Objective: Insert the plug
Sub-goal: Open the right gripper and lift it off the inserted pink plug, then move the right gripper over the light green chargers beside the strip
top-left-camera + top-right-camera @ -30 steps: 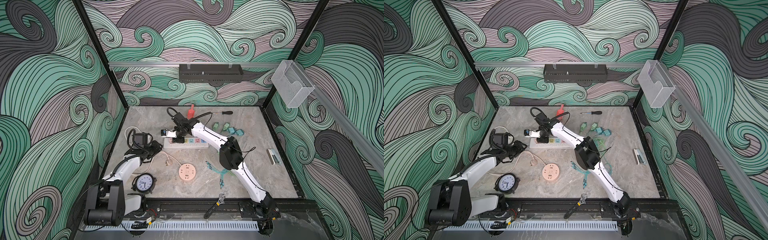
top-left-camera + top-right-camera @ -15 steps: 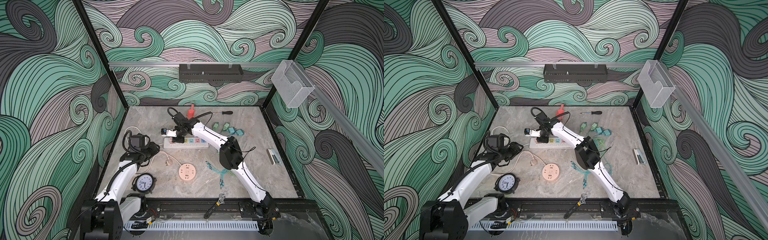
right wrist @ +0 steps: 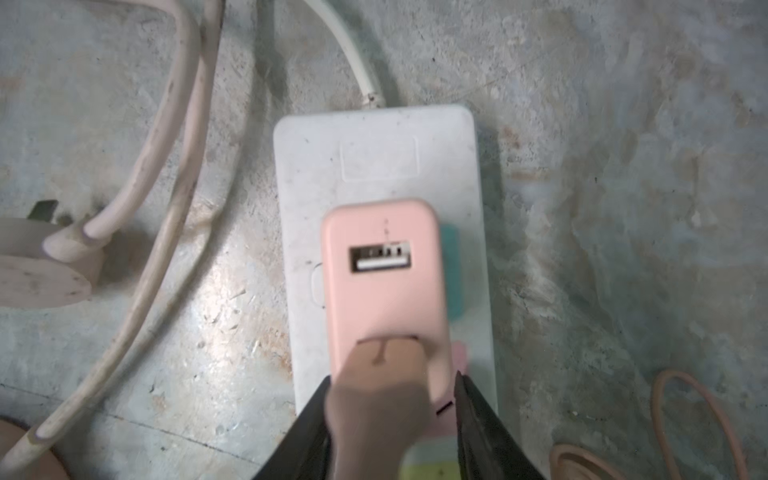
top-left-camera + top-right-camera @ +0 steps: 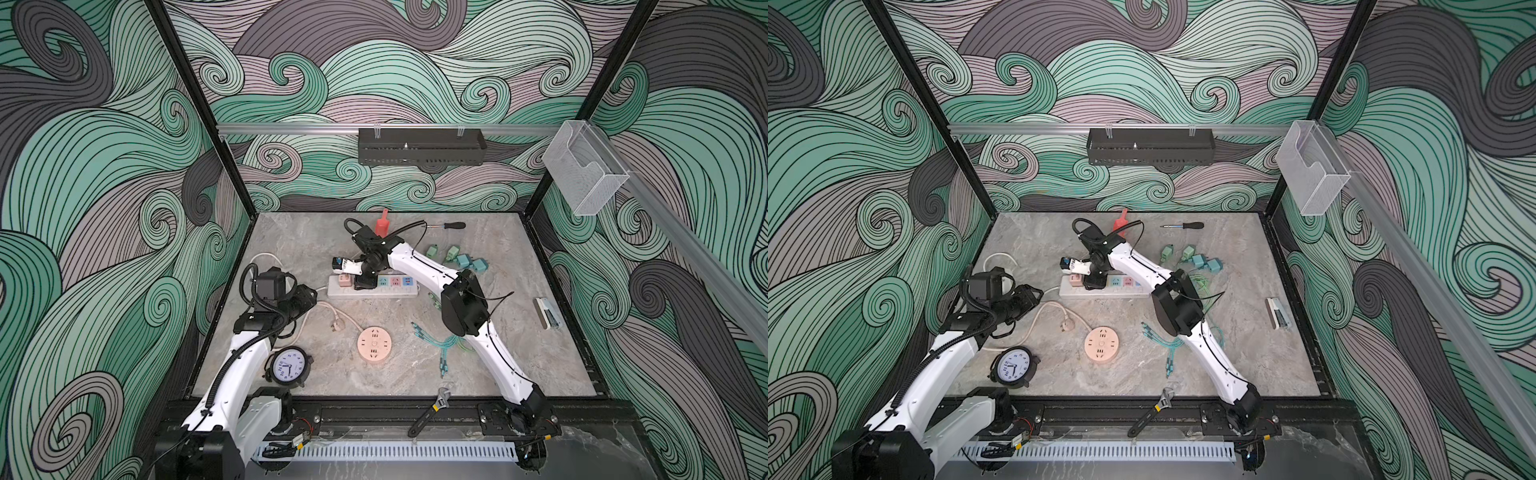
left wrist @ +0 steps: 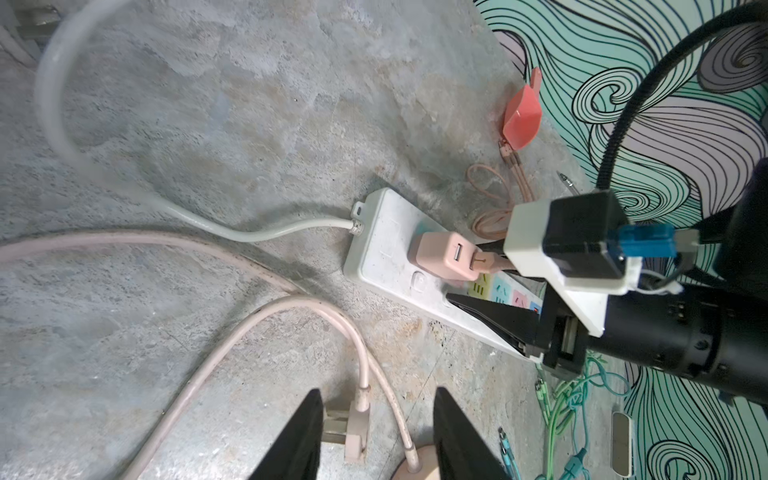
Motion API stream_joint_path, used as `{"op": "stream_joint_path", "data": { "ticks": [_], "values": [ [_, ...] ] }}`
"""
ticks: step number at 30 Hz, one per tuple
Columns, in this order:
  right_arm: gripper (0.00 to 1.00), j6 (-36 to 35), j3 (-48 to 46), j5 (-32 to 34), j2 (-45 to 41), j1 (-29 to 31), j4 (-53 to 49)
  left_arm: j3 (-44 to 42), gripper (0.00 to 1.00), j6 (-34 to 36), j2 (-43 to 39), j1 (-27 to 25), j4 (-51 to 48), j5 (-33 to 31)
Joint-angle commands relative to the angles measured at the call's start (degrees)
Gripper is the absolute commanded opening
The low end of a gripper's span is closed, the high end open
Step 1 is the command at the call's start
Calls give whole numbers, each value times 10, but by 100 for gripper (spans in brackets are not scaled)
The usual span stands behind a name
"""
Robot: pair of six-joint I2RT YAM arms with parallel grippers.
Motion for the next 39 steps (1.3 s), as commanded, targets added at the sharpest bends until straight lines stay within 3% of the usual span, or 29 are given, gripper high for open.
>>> {"op": "stream_joint_path", "data": {
  "ticks": [1,7,12,16,23,33,39],
  "values": [
    [51,21,-21,-17,-50,-4,-11,3,47,6,-21,4,-15,-19],
    [69,29,-98,-43,-111,-11,14,8,51,12,-39,6,-24,-25],
    [76,27,-155,-53,-157,-13,17,20,51,14,-33,8,-28,-14],
    [77,28,-208,-71,-203,-18,23,25,55,18,-34,9,-29,-6],
    [77,97,-333,-83,-311,-47,83,40,64,38,-42,9,-44,16],
    [75,238,-494,-18,-446,-122,159,78,68,74,-40,10,-77,68],
    [74,314,-556,57,-503,-163,192,92,69,87,-46,10,-92,84]
  ]
}}
